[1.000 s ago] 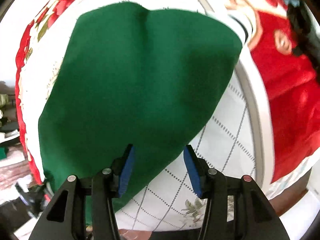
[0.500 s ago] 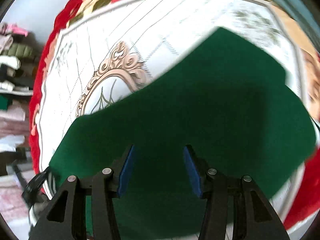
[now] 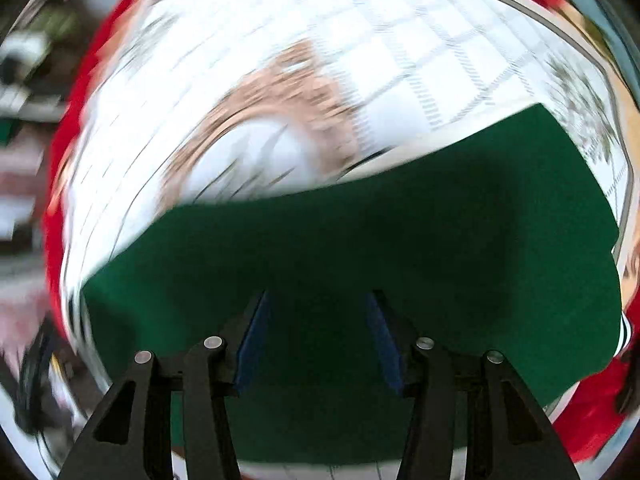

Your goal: Fold large clothes

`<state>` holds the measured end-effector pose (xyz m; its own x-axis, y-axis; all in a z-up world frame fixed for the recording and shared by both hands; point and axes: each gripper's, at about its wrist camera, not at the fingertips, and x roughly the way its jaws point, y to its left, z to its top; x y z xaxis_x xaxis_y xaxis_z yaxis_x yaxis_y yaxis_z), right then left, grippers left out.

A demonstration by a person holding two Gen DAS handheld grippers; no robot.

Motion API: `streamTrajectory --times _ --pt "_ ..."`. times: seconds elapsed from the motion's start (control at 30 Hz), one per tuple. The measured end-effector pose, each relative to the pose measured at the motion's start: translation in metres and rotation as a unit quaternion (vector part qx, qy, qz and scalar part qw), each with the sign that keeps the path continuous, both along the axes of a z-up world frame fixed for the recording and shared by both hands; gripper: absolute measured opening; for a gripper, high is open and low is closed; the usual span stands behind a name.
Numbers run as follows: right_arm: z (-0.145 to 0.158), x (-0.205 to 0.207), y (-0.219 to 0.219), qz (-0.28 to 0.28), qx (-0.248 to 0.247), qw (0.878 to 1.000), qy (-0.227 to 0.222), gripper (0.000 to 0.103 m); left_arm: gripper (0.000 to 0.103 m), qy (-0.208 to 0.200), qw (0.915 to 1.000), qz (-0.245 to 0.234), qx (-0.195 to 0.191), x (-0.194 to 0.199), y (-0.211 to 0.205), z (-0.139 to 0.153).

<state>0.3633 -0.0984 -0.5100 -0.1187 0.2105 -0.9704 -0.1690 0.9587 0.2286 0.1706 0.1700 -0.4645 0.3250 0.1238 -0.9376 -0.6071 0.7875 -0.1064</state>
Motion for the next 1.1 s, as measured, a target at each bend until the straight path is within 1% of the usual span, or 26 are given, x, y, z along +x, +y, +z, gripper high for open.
streamTrajectory --times 0.03,0.1,0.13,0.17,0.23,0.3,0.4,0.43,0.5,0.53,0.57,0.6,0.63,0.67,0.73,0.77,0.8,0.83,0.87,0.9,0.93,0.97,1.0,1.07,1.1 --pt "0.000 -0.014 0.012 0.027 0.005 1.000 0.010 0.053 0.101 0.008 0.9999 -0.006 -0.008 -0.002 -0.010 -0.006" --pt "-0.017 -0.039 0.028 0.061 0.003 0.997 0.042 0.052 0.101 0.044 0.9987 -0.016 -0.018 -0.006 -0.030 -0.028" --pt "-0.030 -0.047 0.033 0.068 -0.003 0.996 0.057 0.043 0.101 0.060 0.9977 -0.019 -0.025 -0.007 -0.038 -0.041" --pt "-0.048 -0.055 0.036 0.072 -0.029 0.995 0.068 0.035 0.101 0.079 0.9963 -0.021 -0.026 -0.008 -0.045 -0.055" --pt "-0.070 -0.061 0.037 0.069 -0.052 0.994 0.062 0.030 0.101 0.110 0.9935 -0.031 0.006 -0.009 -0.058 -0.077" --pt "-0.082 -0.057 0.039 0.046 -0.063 0.994 0.070 0.030 0.101 0.116 0.9917 -0.045 0.034 -0.007 -0.064 -0.087" --pt "-0.090 -0.052 0.050 0.054 -0.088 0.992 0.073 0.030 0.102 0.110 0.9919 -0.043 0.047 -0.003 -0.064 -0.094" --pt "-0.090 -0.052 0.052 0.056 -0.093 0.991 0.073 0.030 0.102 0.108 0.9922 -0.039 0.048 -0.002 -0.063 -0.093" --pt "-0.089 -0.050 0.054 0.054 -0.093 0.991 0.077 0.030 0.102 0.097 0.9947 -0.022 0.025 -0.003 -0.058 -0.085" --pt "-0.086 -0.049 0.053 0.047 -0.083 0.992 0.081 0.034 0.102 0.076 0.9971 -0.001 0.003 -0.011 -0.053 -0.072" --pt "-0.080 -0.049 0.050 0.038 -0.052 0.994 0.086 0.040 0.102 0.059 0.9979 0.022 -0.012 -0.021 -0.048 -0.061" --pt "-0.075 -0.048 0.047 0.033 -0.024 0.995 0.089 0.057 0.102 0.039 0.9976 0.052 -0.026 -0.036 -0.043 -0.046" --pt "-0.067 -0.049 0.041 0.026 0.022 0.995 0.091 0.065 0.102 0.016 0.9957 0.081 -0.042 -0.053 -0.039 -0.034" --pt "-0.058 -0.052 0.034 0.024 0.053 0.994 0.090 0.065 0.102 -0.002 0.9915 0.115 -0.061 -0.074 -0.036 -0.024" --pt "-0.047 -0.057 0.019 0.025 0.072 0.993 0.088 0.065 0.102 -0.027 0.9764 0.189 -0.101 -0.118 -0.032 -0.018" --pt "-0.042 -0.058 0.010 0.022 0.077 0.993 0.086 0.065 0.102 -0.033 0.9655 0.230 -0.118 -0.141 -0.032 -0.020" --pt "-0.036 -0.059 -0.004 0.015 0.086 0.993 0.083 0.065 0.102 -0.040 0.9528 0.270 -0.133 -0.163 -0.033 -0.026" --pt "-0.033 -0.059 -0.014 0.010 0.090 0.993 0.080 0.065 0.102 -0.049 0.9398 0.302 -0.152 -0.181 -0.035 -0.036" --pt "-0.029 -0.057 -0.027 0.004 0.089 0.993 0.077 0.065 0.102 -0.054 0.9288 0.327 -0.166 -0.192 -0.035 -0.047" --pt "-0.022 -0.058 -0.041 0.000 0.087 0.993 0.075 0.065 0.102 -0.063 0.9213 0.342 -0.175 -0.198 -0.038 -0.054" --pt "-0.022 -0.063 -0.056 -0.004 0.084 0.994 0.076 0.065 0.102 -0.074 0.9147 0.353 -0.181 -0.201 -0.042 -0.062" --pt "-0.027 -0.067 -0.061 -0.010 0.080 0.994 0.078 0.065 0.102 -0.086 0.9093 0.362 -0.187 -0.202 -0.042 -0.070" --pt "-0.031 -0.066 -0.074 -0.020 0.072 0.994 0.085 0.065 0.102 -0.099 0.9064 0.363 -0.192 -0.200 -0.041 -0.078" --pt "-0.043 -0.077 -0.089 -0.031 0.071 0.993 0.090 0.065 0.102 -0.108 0.9065 0.365 -0.184 -0.191 -0.038 -0.089" --pt "-0.047 -0.076 -0.097 -0.036 0.068 0.993 0.091 0.065 0.101 -0.111 0.9084 0.363 -0.175 -0.184 -0.035 -0.093"
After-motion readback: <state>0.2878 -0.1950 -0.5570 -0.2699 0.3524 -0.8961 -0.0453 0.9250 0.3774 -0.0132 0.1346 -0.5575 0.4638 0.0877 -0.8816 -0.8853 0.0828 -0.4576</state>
